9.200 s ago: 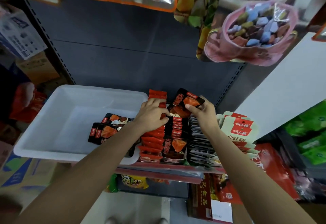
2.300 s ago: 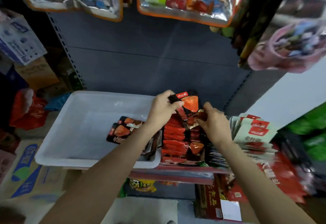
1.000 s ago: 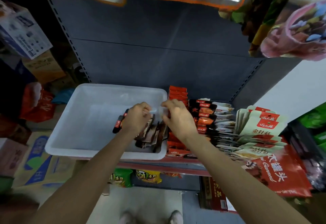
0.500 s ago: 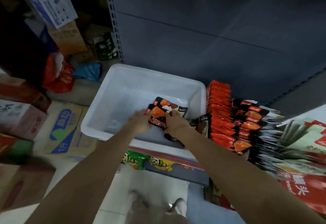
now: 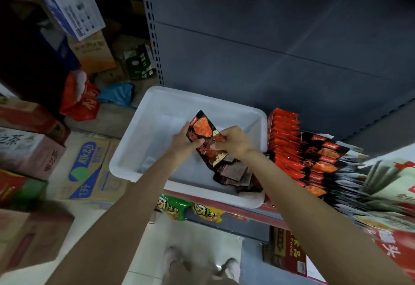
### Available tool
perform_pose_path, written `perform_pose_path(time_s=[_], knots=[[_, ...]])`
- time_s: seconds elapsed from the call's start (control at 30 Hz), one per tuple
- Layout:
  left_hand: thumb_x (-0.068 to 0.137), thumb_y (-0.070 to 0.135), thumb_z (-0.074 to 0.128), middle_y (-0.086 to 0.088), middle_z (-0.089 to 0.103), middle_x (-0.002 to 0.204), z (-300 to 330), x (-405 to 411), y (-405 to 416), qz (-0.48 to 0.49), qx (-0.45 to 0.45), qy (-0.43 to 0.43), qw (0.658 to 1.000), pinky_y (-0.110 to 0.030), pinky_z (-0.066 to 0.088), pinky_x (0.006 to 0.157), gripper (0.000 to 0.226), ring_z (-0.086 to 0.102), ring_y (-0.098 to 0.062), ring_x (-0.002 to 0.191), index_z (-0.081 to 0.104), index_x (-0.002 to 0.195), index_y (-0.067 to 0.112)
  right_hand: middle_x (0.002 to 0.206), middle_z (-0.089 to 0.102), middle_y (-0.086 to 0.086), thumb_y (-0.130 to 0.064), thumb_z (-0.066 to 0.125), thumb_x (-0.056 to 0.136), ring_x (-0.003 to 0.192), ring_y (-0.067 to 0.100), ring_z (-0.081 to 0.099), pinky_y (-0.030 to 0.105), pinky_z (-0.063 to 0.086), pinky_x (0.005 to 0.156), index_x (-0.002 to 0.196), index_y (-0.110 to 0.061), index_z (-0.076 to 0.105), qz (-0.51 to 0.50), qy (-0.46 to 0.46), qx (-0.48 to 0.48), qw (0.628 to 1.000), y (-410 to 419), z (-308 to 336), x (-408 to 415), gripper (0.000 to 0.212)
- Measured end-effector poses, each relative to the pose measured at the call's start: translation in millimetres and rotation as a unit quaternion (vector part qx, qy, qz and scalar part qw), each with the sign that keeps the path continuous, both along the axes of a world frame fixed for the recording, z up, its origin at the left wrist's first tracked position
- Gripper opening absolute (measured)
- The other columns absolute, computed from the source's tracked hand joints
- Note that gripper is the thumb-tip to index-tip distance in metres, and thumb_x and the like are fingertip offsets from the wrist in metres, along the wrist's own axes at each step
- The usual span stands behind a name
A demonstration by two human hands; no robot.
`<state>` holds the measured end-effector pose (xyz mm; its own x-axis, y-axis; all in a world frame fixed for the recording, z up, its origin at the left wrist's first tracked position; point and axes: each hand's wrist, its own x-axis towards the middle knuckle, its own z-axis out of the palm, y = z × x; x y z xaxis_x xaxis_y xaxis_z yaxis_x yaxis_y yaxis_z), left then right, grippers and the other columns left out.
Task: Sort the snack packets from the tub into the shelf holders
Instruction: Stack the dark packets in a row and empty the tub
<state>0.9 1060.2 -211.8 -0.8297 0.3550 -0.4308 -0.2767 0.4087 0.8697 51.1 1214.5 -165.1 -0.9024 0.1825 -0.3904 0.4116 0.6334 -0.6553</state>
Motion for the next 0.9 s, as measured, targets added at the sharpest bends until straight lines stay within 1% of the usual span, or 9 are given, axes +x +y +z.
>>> perform_pose_path(time_s=[0.1,0.17,0.27,0.33,0.53,0.6,0.67,0.77,0.9], knots=[[0.089,0.007,0.060,-0.010,0.050,0.136,28.8,9.1,11.9,0.020,0.146,-0.053,0.988,-0.024,0.054,0.072,0.077,0.055,-0.020,0.112,0.015,0.150,0.022,0.086,0.071,0.019,-0.002,0.078,0.071,0.076,0.024,0.065,0.036,0.055,0.077,0.082,0.001,0.068,-0.030,0.042,-0.117,0.992,16.2,19.3,15.3,0.015],[0.088,0.005,0.061,-0.012,0.056,0.130,43.8,13.3,26.9,0.016,0.176,-0.023,0.984,-0.023,0.056,0.066,0.077,0.060,-0.021,0.106,0.018,0.149,0.023,0.099,0.070,0.018,0.008,0.076,0.069,0.086,0.024,0.067,0.033,0.055,0.082,0.100,0.002,0.063,-0.026,0.060,-0.173,0.983,28.8,34.4,31.0,0.034],[0.087,0.004,0.062,-0.010,0.063,0.114,63.7,24.3,58.8,0.006,0.187,0.031,0.982,-0.019,0.055,0.063,0.076,0.064,-0.014,0.090,0.021,0.149,0.022,0.101,0.068,0.006,0.011,0.075,0.069,0.091,0.010,0.066,0.024,0.053,0.085,0.111,-0.009,0.055,-0.022,0.097,-0.158,0.982,52.1,51.4,53.9,0.051],[0.088,0.005,0.062,-0.007,0.063,0.112,76.2,35.4,84.2,-0.011,0.195,0.056,0.979,-0.018,0.055,0.061,0.077,0.064,-0.009,0.087,0.020,0.149,0.023,0.095,0.067,-0.002,0.007,0.075,0.070,0.083,0.001,0.064,0.019,0.052,0.080,0.108,-0.015,0.054,-0.036,0.140,-0.092,0.985,70.3,61.6,69.5,0.049],[0.086,0.006,0.065,-0.004,0.065,0.116,99.3,75.7,157.6,-0.093,0.192,0.165,0.963,-0.023,0.055,0.082,0.079,0.066,-0.010,0.090,0.021,0.148,0.026,0.087,0.062,0.006,-0.027,0.080,0.071,0.078,0.022,0.057,0.034,0.047,0.068,0.102,-0.014,0.052,-0.129,0.210,0.203,0.948,127.5,66.7,130.2,0.044],[0.087,0.009,0.065,-0.014,0.066,0.112,103.8,91.3,175.2,-0.117,0.165,0.205,0.958,-0.033,0.056,0.078,0.079,0.064,-0.013,0.077,0.019,0.148,0.030,0.087,0.058,0.008,-0.031,0.079,0.072,0.082,0.025,0.053,0.036,0.044,0.069,0.098,-0.010,0.050,-0.136,0.221,0.284,0.923,142.6,62.3,146.5,0.044],[0.087,0.011,0.064,-0.024,0.062,0.101,105.2,104.7,188.0,-0.134,0.116,0.252,0.951,-0.028,0.052,0.062,0.080,0.049,-0.009,0.053,0.018,0.149,0.031,0.089,0.058,0.010,-0.033,0.079,0.071,0.086,0.028,0.052,0.039,0.044,0.073,0.096,-0.007,0.052,-0.133,0.228,0.347,0.900,154.3,56.4,158.5,0.045],[0.088,0.014,0.064,0.002,0.053,0.065,99.2,118.5,199.6,-0.171,0.071,0.297,0.937,-0.024,0.047,0.056,0.083,0.041,-0.008,0.047,0.013,0.149,0.034,0.090,0.057,0.013,-0.033,0.084,0.064,0.086,0.032,0.053,0.042,0.046,0.072,0.096,-0.003,0.055,-0.140,0.218,0.403,0.878,166.0,42.7,169.3,0.053],[0.090,0.014,0.061,0.010,0.037,0.063,92.5,127.5,203.6,-0.214,-0.003,0.354,0.911,-0.017,0.041,0.055,0.084,0.041,-0.005,0.051,0.006,0.149,0.036,0.107,0.054,0.015,-0.032,0.078,0.072,0.103,0.032,0.048,0.040,0.042,0.086,0.109,-0.004,0.051,-0.146,0.187,0.368,0.899,175.5,29.1,174.1,0.054]])
